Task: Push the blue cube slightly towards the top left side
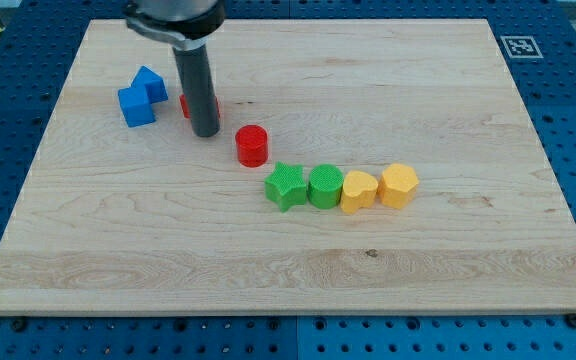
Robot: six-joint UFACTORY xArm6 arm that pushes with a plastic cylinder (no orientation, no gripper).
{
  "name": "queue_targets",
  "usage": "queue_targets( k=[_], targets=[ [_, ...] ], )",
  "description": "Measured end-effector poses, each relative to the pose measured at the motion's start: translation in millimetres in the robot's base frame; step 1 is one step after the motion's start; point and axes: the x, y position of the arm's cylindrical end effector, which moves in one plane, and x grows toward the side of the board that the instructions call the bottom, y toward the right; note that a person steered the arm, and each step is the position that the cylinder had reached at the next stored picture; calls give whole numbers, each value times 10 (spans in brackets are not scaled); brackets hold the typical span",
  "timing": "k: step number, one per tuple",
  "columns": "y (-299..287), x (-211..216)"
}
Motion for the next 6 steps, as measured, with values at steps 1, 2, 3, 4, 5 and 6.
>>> queue_targets(
  k=[1,2,3,4,5,6],
  targets=[
    [-438,-83],
    [-837,-314],
    [-944,-434],
    [-892,-451],
    [-487,-451],
    [-3,-452]
  ],
)
